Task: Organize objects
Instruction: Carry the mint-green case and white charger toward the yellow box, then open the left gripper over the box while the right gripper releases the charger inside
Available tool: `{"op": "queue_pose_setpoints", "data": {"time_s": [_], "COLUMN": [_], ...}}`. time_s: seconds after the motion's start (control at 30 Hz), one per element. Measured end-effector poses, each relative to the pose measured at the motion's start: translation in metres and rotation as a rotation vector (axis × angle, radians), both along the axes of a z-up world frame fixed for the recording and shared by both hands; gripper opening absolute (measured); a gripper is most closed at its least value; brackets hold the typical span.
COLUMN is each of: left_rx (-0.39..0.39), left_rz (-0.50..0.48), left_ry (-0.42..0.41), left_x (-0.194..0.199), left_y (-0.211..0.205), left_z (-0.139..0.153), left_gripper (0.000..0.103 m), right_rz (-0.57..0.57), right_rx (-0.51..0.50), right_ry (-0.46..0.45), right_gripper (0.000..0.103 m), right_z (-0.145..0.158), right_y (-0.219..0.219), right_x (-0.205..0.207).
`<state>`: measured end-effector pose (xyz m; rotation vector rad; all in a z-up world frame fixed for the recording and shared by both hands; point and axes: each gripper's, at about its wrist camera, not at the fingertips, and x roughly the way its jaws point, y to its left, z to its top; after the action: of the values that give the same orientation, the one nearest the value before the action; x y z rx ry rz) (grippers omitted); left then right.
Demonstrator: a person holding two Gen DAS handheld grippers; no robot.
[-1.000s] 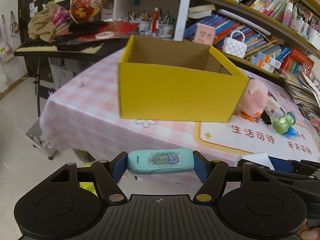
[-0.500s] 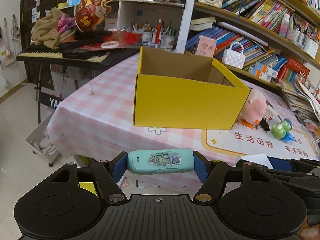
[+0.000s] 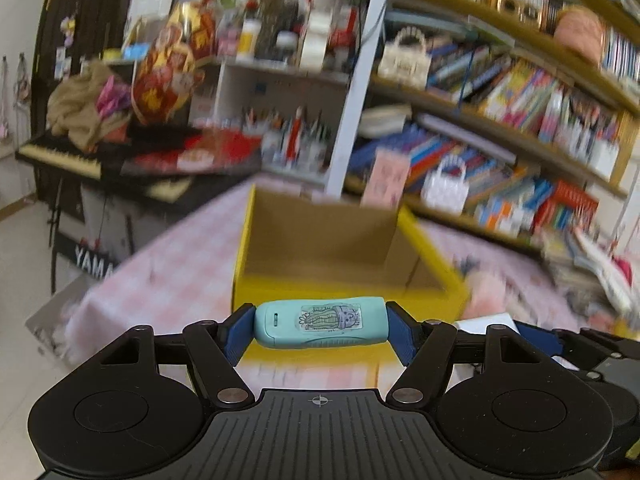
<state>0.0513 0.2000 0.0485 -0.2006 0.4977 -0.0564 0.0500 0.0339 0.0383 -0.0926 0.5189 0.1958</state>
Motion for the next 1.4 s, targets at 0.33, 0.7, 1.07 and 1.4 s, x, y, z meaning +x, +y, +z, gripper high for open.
{"op": "queue_pose_setpoints", "data": {"time_s": [0.33, 0.7, 1.07, 1.4], "left_rx": [-0.008, -0.007, 0.090, 0.109], "left_rz": [0.037, 0.064, 0.071, 0.025], "left_ry": [-0.012, 0.179, 0.291, 0.310], "left_x": [0.095, 0.185, 0.224, 0.225], "left_y": [-0.011, -0.024, -0.036, -0.038], "left_z": [0.018, -0.024, -0.047, -0.045], "left_gripper": [0.069, 0.069, 0.070, 0.083], "right_rz": [0.096, 0.328, 0.466, 0.432], "right_rx": [-0.032, -0.186, -0.300, -0.242], "right_ry": [-0.095, 0.083, 0.241, 0.195], "right_gripper": [0.048, 0.048, 0.047, 0.062], "right_z": [0.014, -0.037, -0.046, -0.041], "right_y": [0.004, 0.025, 0.040, 0.032], "right_x": [0.100, 0.212, 0.241, 0.239]}}
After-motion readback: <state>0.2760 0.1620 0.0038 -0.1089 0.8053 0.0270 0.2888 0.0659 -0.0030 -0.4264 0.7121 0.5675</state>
